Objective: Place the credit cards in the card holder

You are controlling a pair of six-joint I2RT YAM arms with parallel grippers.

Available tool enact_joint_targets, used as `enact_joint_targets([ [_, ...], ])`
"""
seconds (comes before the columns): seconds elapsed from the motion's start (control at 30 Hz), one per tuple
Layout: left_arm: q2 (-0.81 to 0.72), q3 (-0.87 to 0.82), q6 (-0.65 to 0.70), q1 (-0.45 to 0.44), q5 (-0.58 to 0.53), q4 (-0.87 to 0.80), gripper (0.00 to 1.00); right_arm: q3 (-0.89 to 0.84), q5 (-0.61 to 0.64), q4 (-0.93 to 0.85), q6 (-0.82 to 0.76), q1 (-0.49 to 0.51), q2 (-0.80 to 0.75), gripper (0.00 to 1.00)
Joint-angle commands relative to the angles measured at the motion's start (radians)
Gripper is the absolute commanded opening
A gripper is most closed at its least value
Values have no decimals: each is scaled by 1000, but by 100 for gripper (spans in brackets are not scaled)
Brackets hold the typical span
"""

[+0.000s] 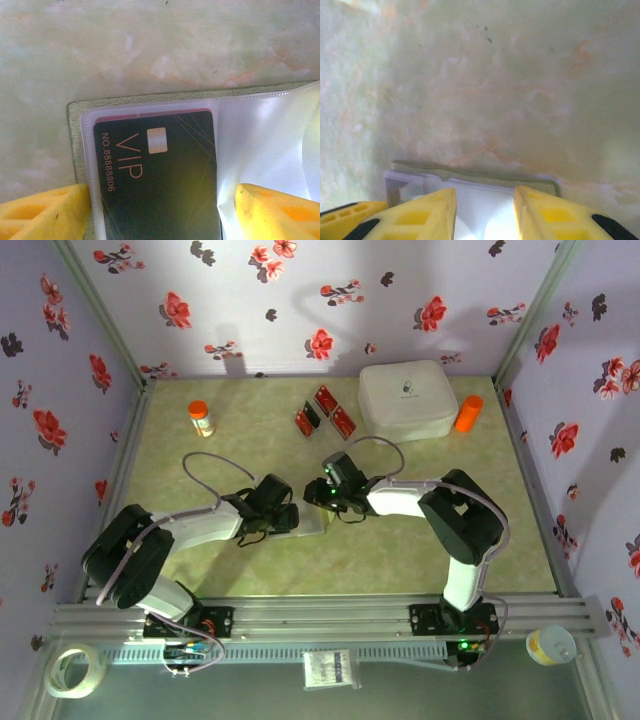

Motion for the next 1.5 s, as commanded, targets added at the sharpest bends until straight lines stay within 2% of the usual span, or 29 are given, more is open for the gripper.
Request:
enact_joint_targets([
  [0.0,18,-30,6,-8,49,23,76,-14,-41,108,45,-8,4,36],
  [0.4,11,-28,8,-8,50,21,76,17,-109,187,77,-9,91,37],
  [0.67,-1,-25,8,-9,49,17,76,36,-201,220,79,-9,114,36],
  [0.83,-33,-11,16,-7,47,-2,79,33,-232,218,80,-8,92,31],
  [0.97,-86,5,21,5,45,-30,87,20,-247,215,85,-10,66,31],
  [1.17,-229,12,26,66,40,-82,99,15,-253,171,78,12,7,35],
  [1.47,-426,-15,53,212,48,-182,100,48,-215,88,61,74,-28,41],
])
